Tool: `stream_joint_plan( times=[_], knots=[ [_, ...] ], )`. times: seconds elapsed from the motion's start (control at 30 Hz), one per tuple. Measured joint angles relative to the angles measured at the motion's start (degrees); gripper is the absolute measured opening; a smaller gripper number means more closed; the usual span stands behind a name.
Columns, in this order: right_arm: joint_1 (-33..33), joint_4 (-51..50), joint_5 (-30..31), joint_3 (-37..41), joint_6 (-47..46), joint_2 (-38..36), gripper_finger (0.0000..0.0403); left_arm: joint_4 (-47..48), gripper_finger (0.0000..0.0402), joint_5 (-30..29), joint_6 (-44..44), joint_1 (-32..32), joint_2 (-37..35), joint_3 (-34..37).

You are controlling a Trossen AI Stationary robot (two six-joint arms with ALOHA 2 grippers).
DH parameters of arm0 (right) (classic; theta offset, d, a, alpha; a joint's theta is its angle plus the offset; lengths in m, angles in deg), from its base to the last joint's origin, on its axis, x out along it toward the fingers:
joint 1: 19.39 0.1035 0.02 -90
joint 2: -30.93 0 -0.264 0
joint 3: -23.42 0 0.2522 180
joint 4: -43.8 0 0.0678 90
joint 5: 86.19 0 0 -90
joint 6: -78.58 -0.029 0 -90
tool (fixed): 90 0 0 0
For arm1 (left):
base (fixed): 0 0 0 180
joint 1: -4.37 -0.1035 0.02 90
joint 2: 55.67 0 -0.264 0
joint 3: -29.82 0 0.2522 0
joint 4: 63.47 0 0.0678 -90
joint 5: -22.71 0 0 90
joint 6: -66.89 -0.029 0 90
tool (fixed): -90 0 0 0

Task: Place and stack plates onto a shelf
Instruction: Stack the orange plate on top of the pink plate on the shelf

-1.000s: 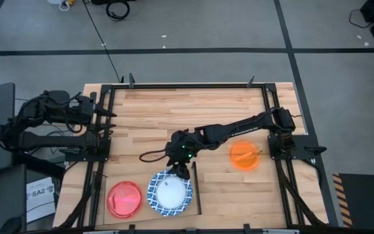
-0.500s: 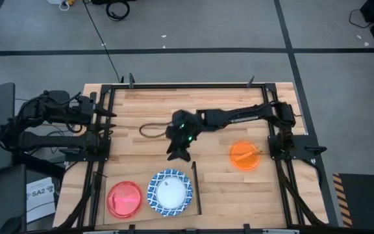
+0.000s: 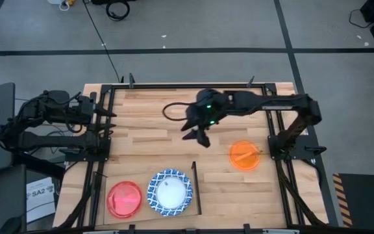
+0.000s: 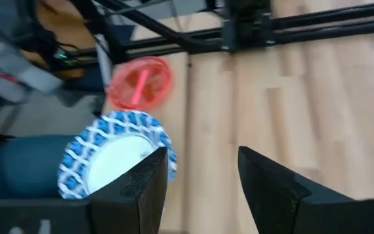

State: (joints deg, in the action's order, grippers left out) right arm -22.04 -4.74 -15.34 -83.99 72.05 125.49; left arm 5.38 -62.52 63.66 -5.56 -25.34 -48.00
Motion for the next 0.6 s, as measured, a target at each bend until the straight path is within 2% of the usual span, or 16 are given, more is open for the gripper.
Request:
stream_joint_plan(
  times=[0.27, 0.37, 0.6],
  knots=[
    [1.14, -12.13, 11.52, 0.0, 3.36, -7.56, 0.0194, -1.2, 0.0183, 0.01, 1.17, -0.01, 0.02, 0.0],
    [1.5, -14.49, 12.57, 1.37, 3.43, -9.19, 0.0192, -1.55, 0.0183, 0.01, 1.21, -0.01, 0.02, 0.0],
    [1.5, -13.7, 12.32, 11.94, 0.69, -14.76, 0.0194, -4.18, 0.0183, -0.01, 1.24, -0.02, 0.07, 0.0]
  ],
)
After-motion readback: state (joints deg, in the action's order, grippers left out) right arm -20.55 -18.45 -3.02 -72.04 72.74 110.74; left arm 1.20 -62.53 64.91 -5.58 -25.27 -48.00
